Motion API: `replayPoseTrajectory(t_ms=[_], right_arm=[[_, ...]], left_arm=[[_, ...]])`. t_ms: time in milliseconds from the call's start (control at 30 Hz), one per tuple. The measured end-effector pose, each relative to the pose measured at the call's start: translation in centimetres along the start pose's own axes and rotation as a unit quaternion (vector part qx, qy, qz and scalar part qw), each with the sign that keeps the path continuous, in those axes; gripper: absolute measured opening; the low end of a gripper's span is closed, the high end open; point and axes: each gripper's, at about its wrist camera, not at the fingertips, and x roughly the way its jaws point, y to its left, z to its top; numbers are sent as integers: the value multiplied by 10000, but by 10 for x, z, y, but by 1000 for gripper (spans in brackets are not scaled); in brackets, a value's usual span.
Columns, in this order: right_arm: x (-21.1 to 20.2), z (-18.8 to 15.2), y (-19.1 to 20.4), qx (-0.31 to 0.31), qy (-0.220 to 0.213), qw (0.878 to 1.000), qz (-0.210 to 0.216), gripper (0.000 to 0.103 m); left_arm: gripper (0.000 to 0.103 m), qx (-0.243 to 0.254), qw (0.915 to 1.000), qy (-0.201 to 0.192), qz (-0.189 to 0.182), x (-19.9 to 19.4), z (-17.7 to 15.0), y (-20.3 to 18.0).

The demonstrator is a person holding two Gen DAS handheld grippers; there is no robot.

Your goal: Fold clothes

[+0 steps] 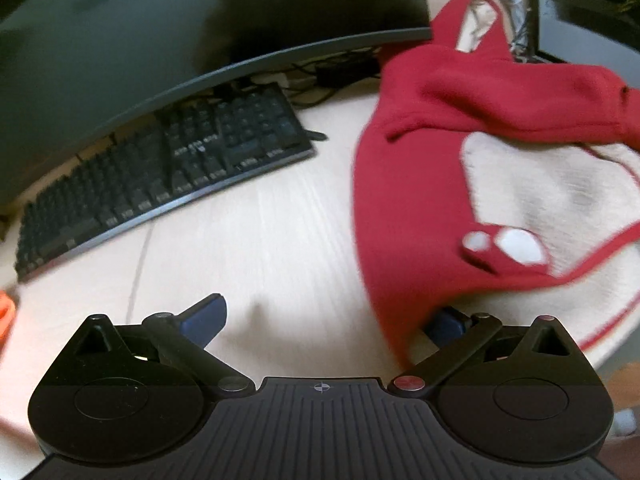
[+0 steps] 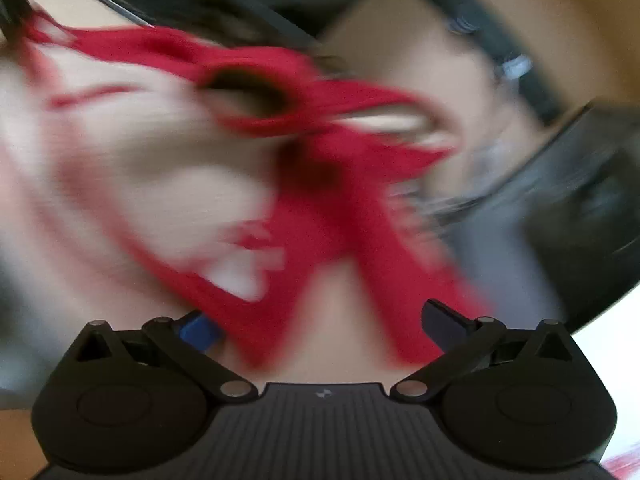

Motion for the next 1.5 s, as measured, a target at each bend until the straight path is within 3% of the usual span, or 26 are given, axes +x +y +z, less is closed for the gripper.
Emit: replayPoseTrajectory(t_ms=[67, 200, 233, 300, 367, 433, 500, 667, 767, 800, 867, 1000, 1067, 1200, 1233, 1267, 1333, 1400, 1500], right_arm=[[-7, 21, -48, 661, -240, 9961, -539, 103], [-17, 17, -63, 826, -123, 9947, -597, 103], [-20, 15, -64, 835, -81, 9947, -589, 103], [-23, 0, -61, 1055, 158, 9943, 89, 103], [-26, -18, -56, 1312, 431, 9862, 917, 103], [-28, -36, -51, 1559, 701, 9699, 1737, 103], [-45, -35, -62, 2084, 498, 9489, 2316, 103], [-22, -14, -113, 3538, -44, 8815, 3125, 103], [25, -10, -120, 4279, 151, 8456, 3188, 100], [34, -12, -117, 4479, 270, 8288, 3344, 96], [47, -17, -110, 4825, 544, 7892, 3761, 74], [65, -22, -88, 5156, 894, 7391, 4242, 72], [82, -20, -81, 5308, 1004, 7130, 4470, 72], [96, 7, -102, 5740, 302, 6308, 5212, 76], [96, 18, -114, 5792, 7, 6093, 5415, 81], [94, 28, -124, 5792, -240, 5953, 5564, 86], [88, 46, -141, 5661, -578, 5872, 5757, 88], [80, 60, -149, 5448, -723, 5909, 5906, 88], [66, 72, -145, 5070, -774, 6022, 6118, 88]], left_arm=[[103, 328, 9987, -283, 255, -12, 25, 10], [103, 494, 9912, -1178, 358, -73, 60, 28], [103, 459, 9906, -1253, 291, -83, 58, 26], [103, 373, 9920, -1199, 97, -93, 45, 19], [103, 348, 9963, -647, -449, -82, 16, 5], [103, 263, 9935, -204, -1092, -73, -7, -1], [103, 83, 9848, 60, -1736, -69, -23, -1], [103, -844, 9574, -718, -2666, -80, 11, 18], [103, -741, 9569, -1043, -2608, -67, 41, -8], [103, -546, 9592, -1083, -2553, -65, 44, -21], [103, -109, 9632, -1143, -2430, -60, 47, -48], [103, 764, 9650, -1256, -2170, -50, 54, -101], [103, 1108, 9638, -1526, -1885, -51, 52, -117], [103, 1708, 9547, -1849, -1585, -48, 51, -140], [103, 1872, 9516, -1895, -1536, -47, 51, -146], [103, 2035, 9481, -1940, -1485, -45, 52, -153], [103, 2114, 9473, -2107, -1163, -38, 62, -162], [103, 2053, 9490, -2284, -711, -27, 76, -168], [103, 1602, 9591, -2334, 59, 0, 107, -165]])
